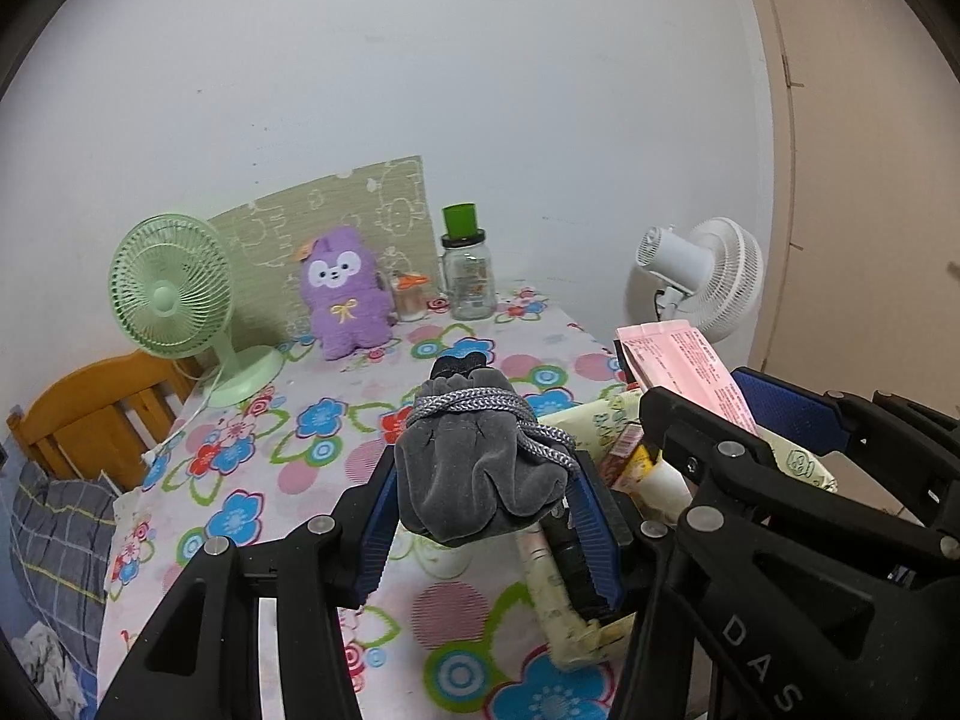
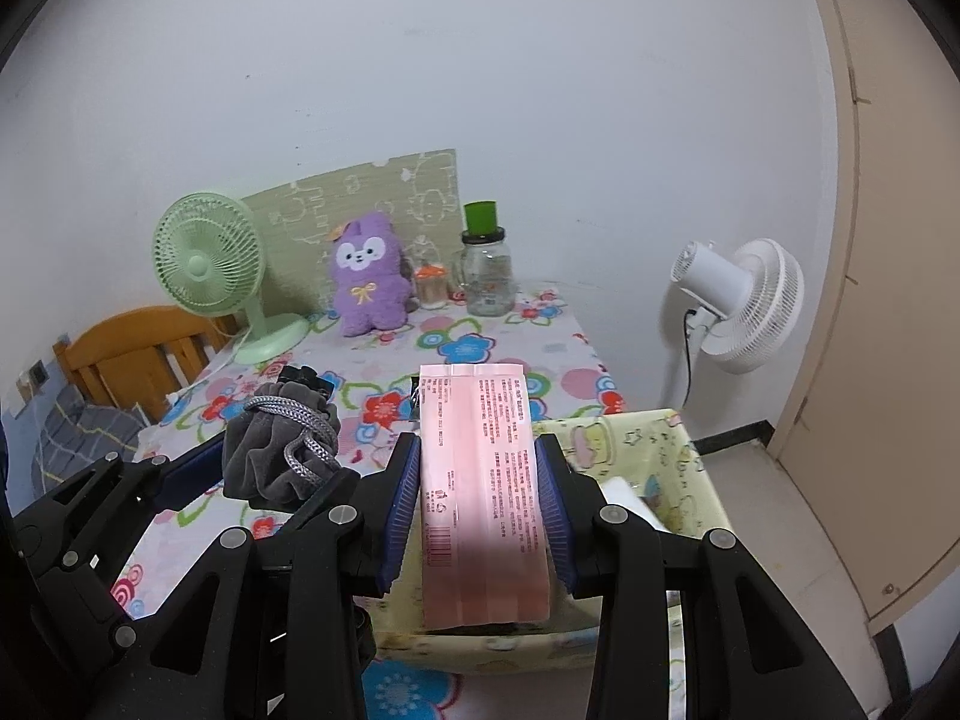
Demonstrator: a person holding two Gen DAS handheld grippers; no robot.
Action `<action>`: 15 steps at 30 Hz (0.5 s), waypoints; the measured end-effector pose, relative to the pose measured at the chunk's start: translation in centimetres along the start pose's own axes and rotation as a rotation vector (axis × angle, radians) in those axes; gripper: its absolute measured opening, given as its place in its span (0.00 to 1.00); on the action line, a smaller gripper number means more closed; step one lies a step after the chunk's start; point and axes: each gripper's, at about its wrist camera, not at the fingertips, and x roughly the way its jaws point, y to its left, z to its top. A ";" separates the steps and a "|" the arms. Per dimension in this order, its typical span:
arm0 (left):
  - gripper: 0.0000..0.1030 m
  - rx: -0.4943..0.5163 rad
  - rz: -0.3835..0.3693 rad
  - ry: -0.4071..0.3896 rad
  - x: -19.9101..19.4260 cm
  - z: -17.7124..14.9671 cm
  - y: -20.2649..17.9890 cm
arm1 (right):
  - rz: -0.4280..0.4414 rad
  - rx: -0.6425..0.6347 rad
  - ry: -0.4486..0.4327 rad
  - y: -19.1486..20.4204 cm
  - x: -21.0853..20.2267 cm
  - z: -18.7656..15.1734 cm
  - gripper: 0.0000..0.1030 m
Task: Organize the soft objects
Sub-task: 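Lower the grey pouch and pink packet into the box and open both grippers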
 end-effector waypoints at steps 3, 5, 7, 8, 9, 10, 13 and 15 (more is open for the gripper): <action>0.54 0.008 -0.011 0.003 0.4 0.2 -1.0 | -0.008 0.008 0.006 -1.1 0.3 -0.1 0.40; 0.54 0.012 -0.021 0.007 0.8 0.3 -1.7 | -0.013 0.015 0.012 -1.8 0.5 -0.2 0.40; 0.54 0.017 -0.027 0.014 1.1 0.3 -2.2 | -0.016 0.020 0.016 -2.4 0.8 -0.2 0.41; 0.54 0.021 -0.030 0.017 1.4 0.3 -2.6 | -0.018 0.024 0.020 -2.8 1.0 -0.3 0.41; 0.54 0.025 -0.033 0.020 1.6 0.3 -2.9 | -0.020 0.026 0.022 -3.1 1.1 -0.3 0.41; 0.54 0.029 -0.037 0.024 1.8 0.3 -3.2 | -0.021 0.029 0.024 -3.4 1.3 -0.4 0.41; 0.54 0.038 -0.045 0.033 2.5 0.4 -4.0 | -0.026 0.037 0.034 -4.2 1.9 -0.5 0.41; 0.54 0.044 -0.050 0.040 3.0 0.4 -4.5 | -0.029 0.041 0.042 -4.7 2.4 -0.6 0.41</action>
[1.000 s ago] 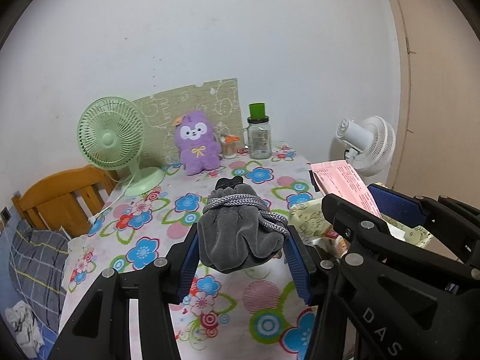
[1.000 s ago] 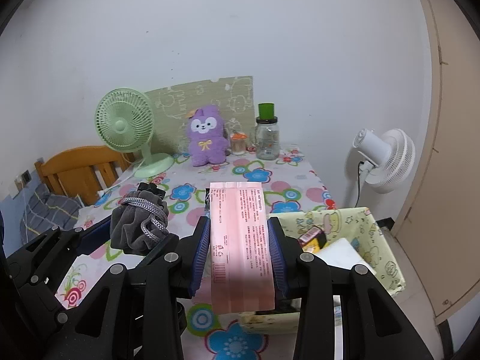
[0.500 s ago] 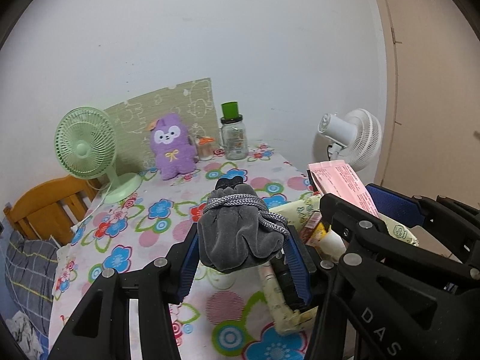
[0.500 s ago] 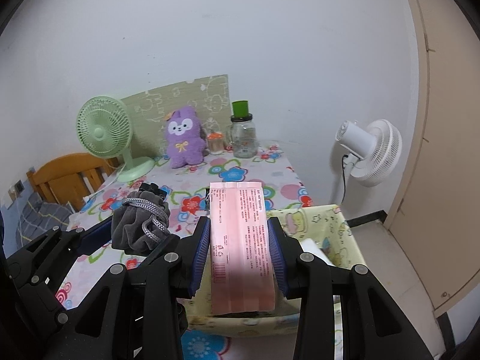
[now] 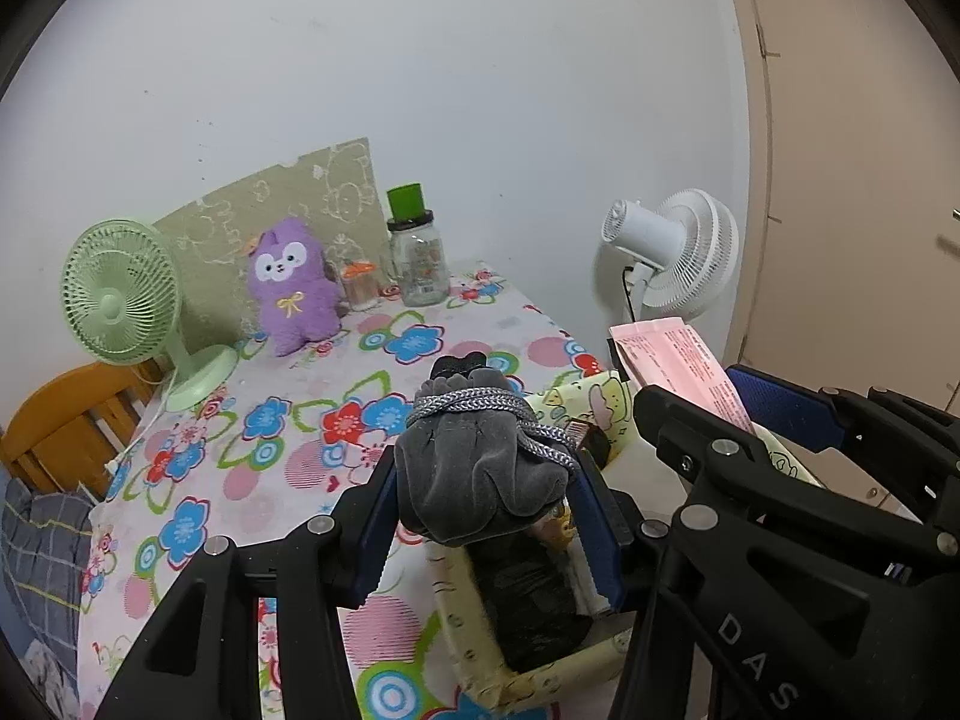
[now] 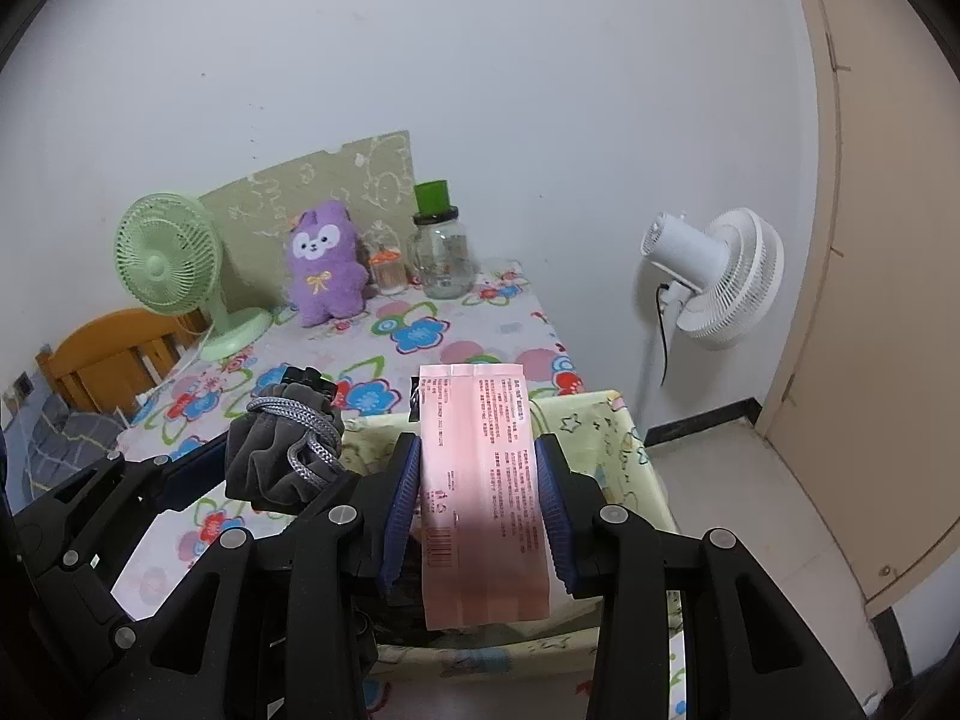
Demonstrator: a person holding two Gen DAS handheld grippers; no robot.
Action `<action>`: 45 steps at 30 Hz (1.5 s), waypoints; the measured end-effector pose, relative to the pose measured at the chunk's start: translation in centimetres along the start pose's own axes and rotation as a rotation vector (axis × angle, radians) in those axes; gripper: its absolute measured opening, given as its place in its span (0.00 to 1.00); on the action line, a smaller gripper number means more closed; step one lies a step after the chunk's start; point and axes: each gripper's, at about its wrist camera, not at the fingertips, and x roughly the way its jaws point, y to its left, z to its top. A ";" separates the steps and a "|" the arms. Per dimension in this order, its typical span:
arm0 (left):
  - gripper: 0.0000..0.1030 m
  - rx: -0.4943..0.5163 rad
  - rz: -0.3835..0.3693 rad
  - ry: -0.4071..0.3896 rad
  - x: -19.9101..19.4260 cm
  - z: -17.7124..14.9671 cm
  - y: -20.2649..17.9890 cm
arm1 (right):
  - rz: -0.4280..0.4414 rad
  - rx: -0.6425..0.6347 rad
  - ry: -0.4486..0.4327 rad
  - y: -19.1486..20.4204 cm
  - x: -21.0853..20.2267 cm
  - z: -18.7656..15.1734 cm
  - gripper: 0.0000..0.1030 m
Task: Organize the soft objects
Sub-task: 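Lower the grey pouch and pink packet into the box and open both grippers, then withdraw both open grippers up and away from the birthday box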
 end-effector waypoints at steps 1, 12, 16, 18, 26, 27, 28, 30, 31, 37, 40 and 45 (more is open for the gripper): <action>0.55 0.002 -0.002 0.003 0.2 0.0 -0.2 | -0.002 0.001 0.004 -0.1 0.2 0.0 0.41; 0.61 0.011 -0.039 0.063 3.2 0.0 -2.0 | -0.018 0.011 0.060 -2.0 2.7 -0.6 0.41; 0.76 0.019 -0.043 0.074 3.9 -0.1 -2.3 | -0.013 0.020 0.070 -2.3 3.3 -0.7 0.41; 0.80 0.018 -0.041 0.074 4.0 -0.1 -2.3 | -0.008 0.023 0.076 -2.4 3.6 -0.8 0.41; 0.88 0.032 -0.034 0.093 4.6 -0.4 -1.8 | 0.031 0.014 0.112 -1.4 5.1 -1.1 0.42; 0.89 0.034 -0.032 0.096 4.7 -0.5 -1.6 | 0.033 0.014 0.116 -1.3 5.2 -1.1 0.42; 0.90 0.032 -0.031 0.100 4.8 -0.6 -1.4 | 0.036 0.013 0.121 -1.1 5.4 -1.2 0.43; 0.90 0.027 -0.030 0.111 5.0 -0.8 -1.1 | 0.045 0.011 0.131 -0.9 5.6 -1.3 0.49; 0.91 0.026 -0.029 0.116 5.1 -0.9 -1.0 | 0.048 0.009 0.133 -0.7 5.6 -1.4 0.57; 0.93 0.020 -0.033 0.127 5.2 -1.4 -0.1 | 0.027 -0.008 0.107 0.0 5.3 -1.5 0.74; 0.94 0.016 -0.034 0.127 5.1 -1.6 0.2 | 0.020 -0.006 0.109 0.3 5.2 -1.6 0.77; 0.95 0.013 -0.038 0.125 4.8 -1.8 0.7 | 0.008 -0.006 0.105 0.9 4.8 -1.9 0.80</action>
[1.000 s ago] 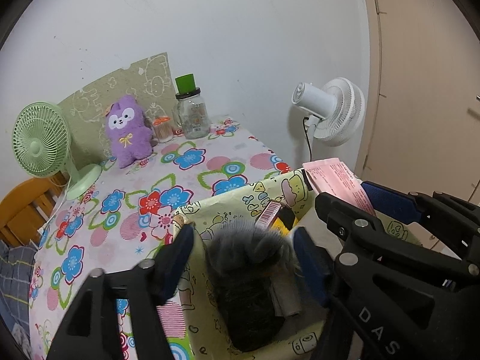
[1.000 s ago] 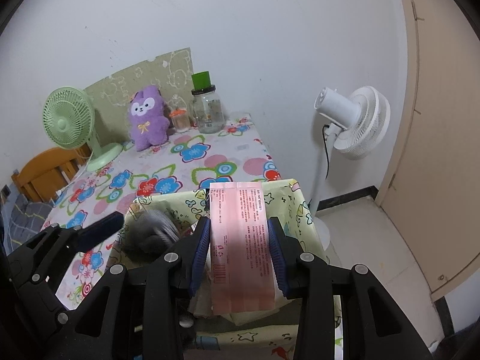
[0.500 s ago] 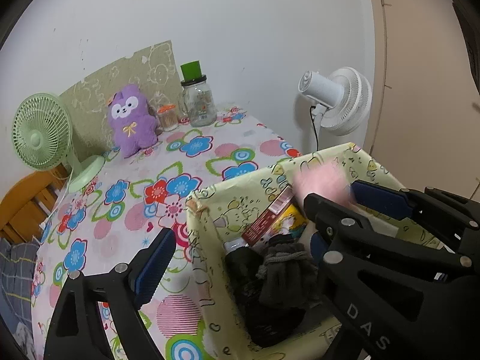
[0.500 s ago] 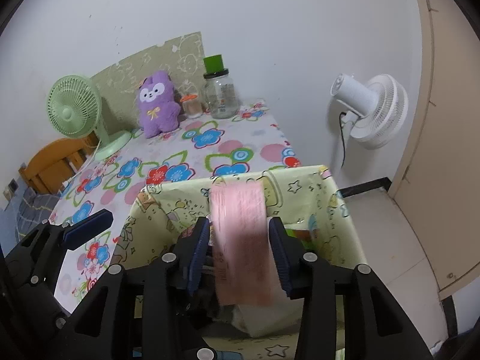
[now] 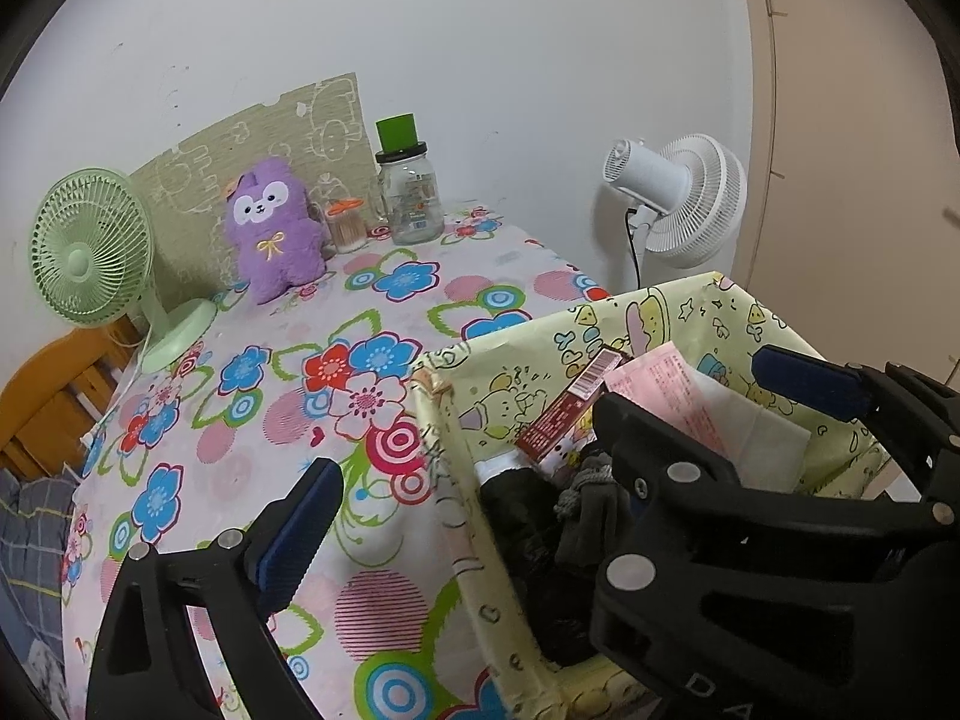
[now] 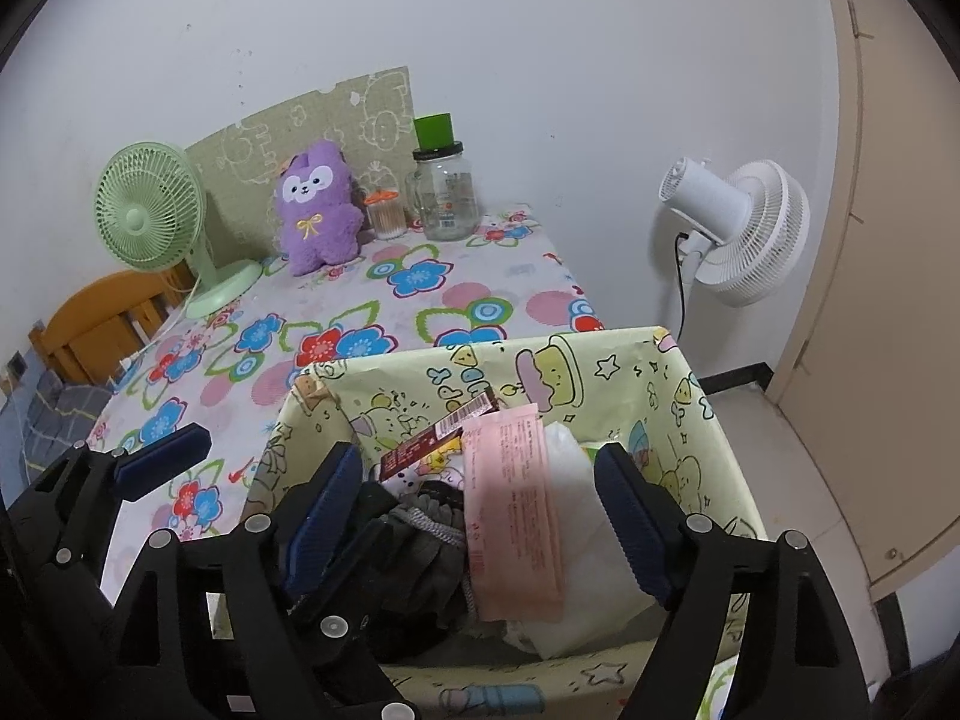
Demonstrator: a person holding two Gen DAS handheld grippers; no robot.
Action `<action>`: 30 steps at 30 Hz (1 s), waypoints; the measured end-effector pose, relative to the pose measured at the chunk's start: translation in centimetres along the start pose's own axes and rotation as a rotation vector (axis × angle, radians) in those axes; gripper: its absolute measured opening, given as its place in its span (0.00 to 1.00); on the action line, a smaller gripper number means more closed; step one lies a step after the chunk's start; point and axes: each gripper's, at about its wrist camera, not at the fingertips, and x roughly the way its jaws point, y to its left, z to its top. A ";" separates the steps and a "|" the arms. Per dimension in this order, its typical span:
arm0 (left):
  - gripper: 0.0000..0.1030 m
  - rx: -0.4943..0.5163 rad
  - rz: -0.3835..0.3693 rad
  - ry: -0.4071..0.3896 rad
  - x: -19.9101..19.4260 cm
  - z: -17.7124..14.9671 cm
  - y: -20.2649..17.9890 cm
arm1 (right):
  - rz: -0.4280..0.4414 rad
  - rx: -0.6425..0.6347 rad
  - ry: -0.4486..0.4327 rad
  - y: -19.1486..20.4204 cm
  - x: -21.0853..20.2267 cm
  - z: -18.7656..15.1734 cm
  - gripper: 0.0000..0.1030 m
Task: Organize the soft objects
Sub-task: 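Withdraw both open grippers up and away from the birthday box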
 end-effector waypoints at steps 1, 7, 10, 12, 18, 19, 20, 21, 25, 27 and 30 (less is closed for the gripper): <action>0.95 0.000 0.000 -0.001 -0.1 -0.1 0.1 | -0.003 -0.001 -0.003 0.2 -0.1 -0.1 0.80; 0.96 -0.002 0.006 -0.011 -0.9 -0.8 1.1 | -0.024 -0.017 -0.016 1.6 -0.8 -0.5 0.83; 0.97 -0.004 0.010 -0.019 -1.3 -1.2 1.7 | -0.032 -0.019 -0.021 2.1 -1.2 -0.7 0.85; 0.97 -0.007 0.012 -0.025 -1.6 -1.5 2.1 | -0.037 -0.019 -0.023 2.5 -1.4 -0.8 0.85; 0.97 -0.026 0.016 -0.039 -2.4 -2.1 3.3 | -0.041 -0.028 -0.030 3.8 -2.0 -1.1 0.87; 0.97 -0.029 0.018 -0.041 -2.5 -2.2 3.6 | -0.041 -0.030 -0.032 4.1 -2.1 -1.2 0.87; 0.97 -0.033 0.020 -0.042 -2.6 -2.4 3.8 | -0.040 -0.031 -0.034 4.3 -2.2 -1.2 0.87; 0.97 -0.037 0.020 -0.042 -2.8 -2.5 4.1 | -0.039 -0.034 -0.036 4.6 -2.4 -1.3 0.87; 0.97 -0.061 0.018 -0.041 -3.3 -3.0 5.3 | -0.041 -0.053 -0.041 5.9 -2.8 -1.4 0.88; 0.97 -0.069 0.027 -0.044 -3.6 -3.3 5.8 | -0.040 -0.064 -0.044 6.6 -2.9 -1.5 0.88; 0.97 -0.090 0.036 -0.043 -3.9 -3.7 6.9 | -0.039 -0.074 -0.043 7.6 -3.1 -1.6 0.89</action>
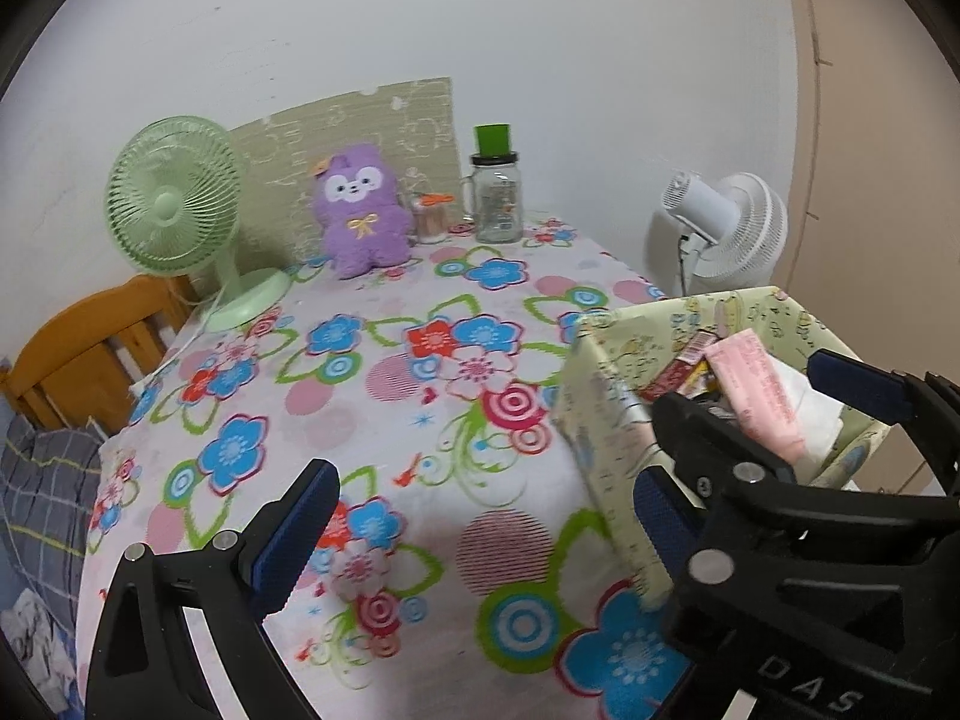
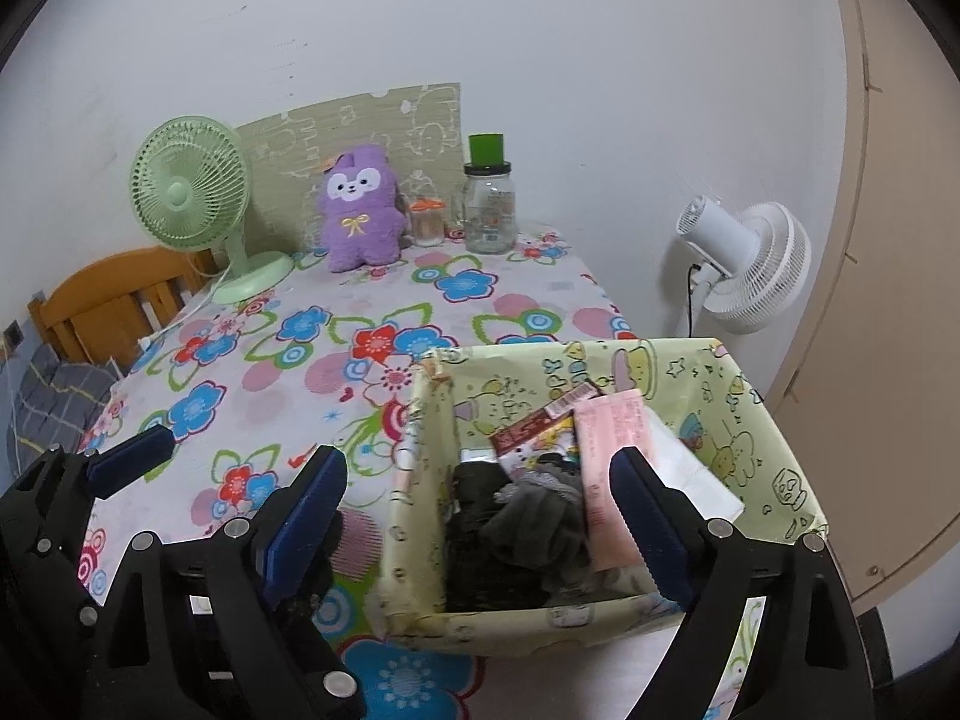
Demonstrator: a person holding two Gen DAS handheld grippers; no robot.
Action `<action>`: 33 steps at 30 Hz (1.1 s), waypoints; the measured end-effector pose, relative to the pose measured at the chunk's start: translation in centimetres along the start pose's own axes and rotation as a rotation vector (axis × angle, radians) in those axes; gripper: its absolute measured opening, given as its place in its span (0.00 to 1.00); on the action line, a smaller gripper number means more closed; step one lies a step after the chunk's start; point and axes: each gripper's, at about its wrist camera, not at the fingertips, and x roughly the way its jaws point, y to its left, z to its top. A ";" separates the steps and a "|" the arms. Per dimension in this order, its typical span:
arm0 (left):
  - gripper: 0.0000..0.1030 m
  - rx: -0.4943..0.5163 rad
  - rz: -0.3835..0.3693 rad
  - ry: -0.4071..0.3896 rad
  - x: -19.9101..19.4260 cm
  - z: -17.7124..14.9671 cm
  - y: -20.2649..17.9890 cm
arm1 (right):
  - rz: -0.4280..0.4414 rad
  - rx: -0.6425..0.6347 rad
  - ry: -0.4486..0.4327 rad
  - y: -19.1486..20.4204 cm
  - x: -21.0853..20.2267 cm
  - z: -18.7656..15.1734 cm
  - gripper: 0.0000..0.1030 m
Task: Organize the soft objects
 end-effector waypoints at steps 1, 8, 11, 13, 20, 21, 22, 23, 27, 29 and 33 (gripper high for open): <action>0.97 -0.005 0.006 -0.001 -0.1 -0.2 0.4 | 0.002 -0.002 -0.001 0.2 -0.1 0.0 0.89; 0.97 -0.048 0.028 -0.002 -1.1 -1.1 3.2 | 0.004 -0.022 -0.005 2.5 -0.7 -0.4 0.90; 0.97 -0.071 0.046 0.007 -1.5 -1.7 4.5 | 0.006 -0.028 -0.007 3.3 -0.9 -0.5 0.90; 0.97 -0.077 0.050 0.007 -1.8 -1.9 5.0 | 0.010 -0.029 -0.011 3.8 -1.2 -0.6 0.90; 1.00 -0.095 0.104 -0.025 -3.6 -2.9 7.3 | 0.012 -0.043 -0.041 5.4 -2.5 -0.5 0.90; 1.00 -0.099 0.109 -0.026 -3.8 -3.0 7.5 | 0.010 -0.049 -0.049 5.7 -2.7 -0.5 0.91; 1.00 -0.103 0.118 -0.028 -3.9 -3.1 7.8 | 0.009 -0.052 -0.054 5.9 -2.9 -0.5 0.92; 1.00 -0.108 0.133 -0.033 -4.2 -3.3 8.2 | 0.010 -0.055 -0.061 6.0 -3.1 -0.5 0.92; 1.00 -0.128 0.143 -0.051 -5.1 -3.7 9.3 | 0.018 -0.066 -0.087 6.7 -4.0 -0.5 0.94; 1.00 -0.136 0.148 -0.063 -5.6 -3.8 9.7 | 0.021 -0.073 -0.103 7.0 -4.6 -0.6 0.94; 1.00 -0.145 0.158 -0.079 -6.5 -4.0 10.5 | 0.024 -0.073 -0.130 7.1 -5.7 -0.7 0.97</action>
